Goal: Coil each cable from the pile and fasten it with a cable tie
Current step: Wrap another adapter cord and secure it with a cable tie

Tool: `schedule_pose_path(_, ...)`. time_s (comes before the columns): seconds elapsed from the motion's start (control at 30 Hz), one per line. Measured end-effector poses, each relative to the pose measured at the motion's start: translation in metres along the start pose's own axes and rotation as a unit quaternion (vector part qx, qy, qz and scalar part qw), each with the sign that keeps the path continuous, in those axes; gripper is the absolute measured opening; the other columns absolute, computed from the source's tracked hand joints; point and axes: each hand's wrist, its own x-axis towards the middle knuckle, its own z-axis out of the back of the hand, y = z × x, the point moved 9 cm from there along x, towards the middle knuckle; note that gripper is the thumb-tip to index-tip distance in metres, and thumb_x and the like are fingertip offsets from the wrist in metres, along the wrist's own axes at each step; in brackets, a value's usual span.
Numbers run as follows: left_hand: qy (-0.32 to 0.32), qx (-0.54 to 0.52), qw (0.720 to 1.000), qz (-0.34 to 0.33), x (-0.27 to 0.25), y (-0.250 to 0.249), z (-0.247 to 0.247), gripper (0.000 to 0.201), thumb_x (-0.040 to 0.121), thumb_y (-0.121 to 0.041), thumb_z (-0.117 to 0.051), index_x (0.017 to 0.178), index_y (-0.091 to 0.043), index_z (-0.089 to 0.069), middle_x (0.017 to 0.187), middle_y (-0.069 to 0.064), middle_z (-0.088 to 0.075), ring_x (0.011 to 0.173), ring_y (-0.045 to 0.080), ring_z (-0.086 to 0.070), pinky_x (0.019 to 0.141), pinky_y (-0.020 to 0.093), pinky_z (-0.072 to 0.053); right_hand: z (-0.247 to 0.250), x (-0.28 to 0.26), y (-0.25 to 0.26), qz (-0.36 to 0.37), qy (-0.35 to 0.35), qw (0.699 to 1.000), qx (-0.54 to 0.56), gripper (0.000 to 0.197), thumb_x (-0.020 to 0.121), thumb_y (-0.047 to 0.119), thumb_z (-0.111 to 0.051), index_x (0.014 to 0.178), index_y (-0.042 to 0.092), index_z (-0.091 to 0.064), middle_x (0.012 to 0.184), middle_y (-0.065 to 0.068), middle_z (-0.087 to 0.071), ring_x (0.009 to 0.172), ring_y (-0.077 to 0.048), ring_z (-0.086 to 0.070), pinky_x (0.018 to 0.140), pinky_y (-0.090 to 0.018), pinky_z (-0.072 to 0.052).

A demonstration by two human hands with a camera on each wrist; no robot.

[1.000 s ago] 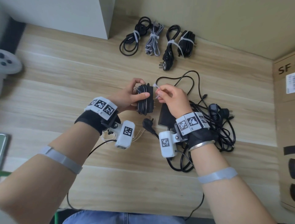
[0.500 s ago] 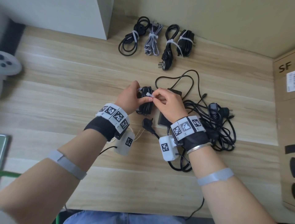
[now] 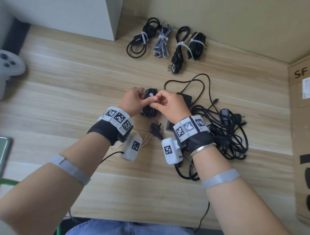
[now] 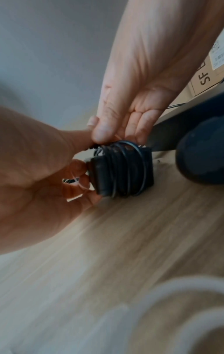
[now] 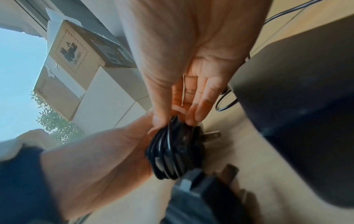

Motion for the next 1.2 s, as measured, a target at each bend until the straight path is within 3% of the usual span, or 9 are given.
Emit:
schedule_pose_path(0.17,0.009,-0.011,1.0,-0.017,-0.004,-0.002,0.006,0.038,0.078,-0.036,-0.07,0.072,-0.027,-0.034,0.068,-0.003,-0.043,0.061,0.015,-0.04,0.06,0.032,-0.035,0.003,0.003,-0.005,-0.014,-0.016,1.0,-0.016,0.016,0.083,0.023,-0.066,0.075,0.014,-0.055,0.056,0.01,-0.049,0.052,-0.003,-0.045,0.053,-0.008,-0.034)
schedule_pose_path(0.27,0.02,-0.046,0.998,-0.038,-0.009,-0.005,0.006,0.025,0.082,-0.023,-0.061,0.078,-0.03,-0.037,0.075,0.0,-0.047,0.072,0.019,-0.047,0.069,0.034,-0.042,0.006,0.005,-0.004,-0.009,-0.033,0.999,-0.012,0.017,0.083,0.02,-0.065,0.072,0.011,-0.054,0.053,0.008,-0.047,0.051,-0.007,-0.043,0.056,-0.016,-0.036)
schedule_pose_path(0.43,-0.014,0.0,0.994,-0.109,-0.012,-0.015,0.011,0.011,0.091,-0.004,-0.047,0.092,-0.015,-0.049,0.077,-0.006,-0.048,0.078,0.021,-0.049,0.078,0.037,-0.042,0.002,0.009,-0.005,-0.006,-0.027,1.0,-0.013,0.018,0.086,0.025,-0.062,0.076,0.012,-0.055,0.071,-0.01,-0.065,0.071,-0.025,-0.063,0.071,-0.032,-0.049)
schedule_pose_path(0.57,-0.051,0.055,0.979,-0.191,-0.015,-0.027,0.011,0.011,0.084,0.005,-0.052,0.09,-0.002,-0.058,0.098,0.002,-0.046,0.079,0.023,-0.05,0.076,0.036,-0.044,0.001,0.009,-0.003,-0.003,-0.019,0.999,-0.033,0.017,0.087,0.022,-0.061,0.074,0.013,-0.053,0.058,0.002,-0.053,0.056,-0.017,-0.05,0.061,-0.028,-0.041)
schedule_pose_path(0.73,-0.08,0.112,0.957,-0.256,-0.02,-0.04,0.012,0.009,0.082,0.004,-0.054,0.086,-0.002,-0.06,0.104,0.017,-0.051,0.086,0.03,-0.054,0.075,0.03,-0.044,0.002,0.012,0.002,0.001,-0.013,0.999,-0.047,0.015,0.086,0.021,-0.062,0.081,0.008,-0.055,0.063,0.0,-0.05,0.062,-0.018,-0.043,0.059,-0.025,-0.032)
schedule_pose_path(0.9,-0.079,0.218,0.908,-0.349,-0.027,-0.053,0.009,0.015,0.083,-0.013,-0.049,0.08,-0.003,-0.059,0.124,0.014,-0.056,0.096,0.025,-0.049,0.084,0.027,-0.039,0.002,0.014,0.004,-0.007,0.005,0.999,-0.051,0.017,0.085,0.023,-0.063,0.084,0.008,-0.056,0.068,-0.003,-0.052,0.068,-0.019,-0.047,0.062,-0.028,-0.034)
schedule_pose_path(1.03,-0.036,0.173,0.929,-0.325,-0.02,-0.05,0.01,0.012,0.085,-0.011,-0.052,0.081,-0.003,-0.06,0.115,0.01,-0.061,0.086,0.022,-0.057,0.071,0.036,-0.051,0.0,0.015,0.004,-0.004,0.006,0.998,-0.055,0.02,0.085,0.026,-0.064,0.081,0.01,-0.053,0.067,-0.007,-0.055,0.069,-0.024,-0.052,0.064,-0.031,-0.039)
schedule_pose_path(1.1,-0.031,0.121,0.949,-0.291,-0.016,-0.044,0.013,0.004,0.082,0.0,-0.058,0.082,-0.002,-0.061,0.108,0.011,-0.061,0.079,0.019,-0.057,0.071,0.024,-0.048,0.001,0.015,0.002,-0.004,0.0,0.999,-0.032,0.021,0.087,0.026,-0.062,0.082,0.007,-0.054,0.072,-0.016,-0.062,0.069,-0.027,-0.06,0.069,-0.034,-0.048)
schedule_pose_path(1.2,-0.043,0.09,0.965,-0.242,-0.013,-0.036,0.014,0.006,0.083,0.003,-0.057,0.086,-0.002,-0.06,0.105,0.01,-0.061,0.078,0.014,-0.054,0.069,0.012,-0.043,0.003,0.012,-0.001,-0.008,-0.013,1.0,0.005,0.019,0.091,0.022,-0.055,0.082,0.006,-0.053,0.073,-0.01,-0.065,0.063,-0.014,-0.063,0.073,-0.034,-0.054)
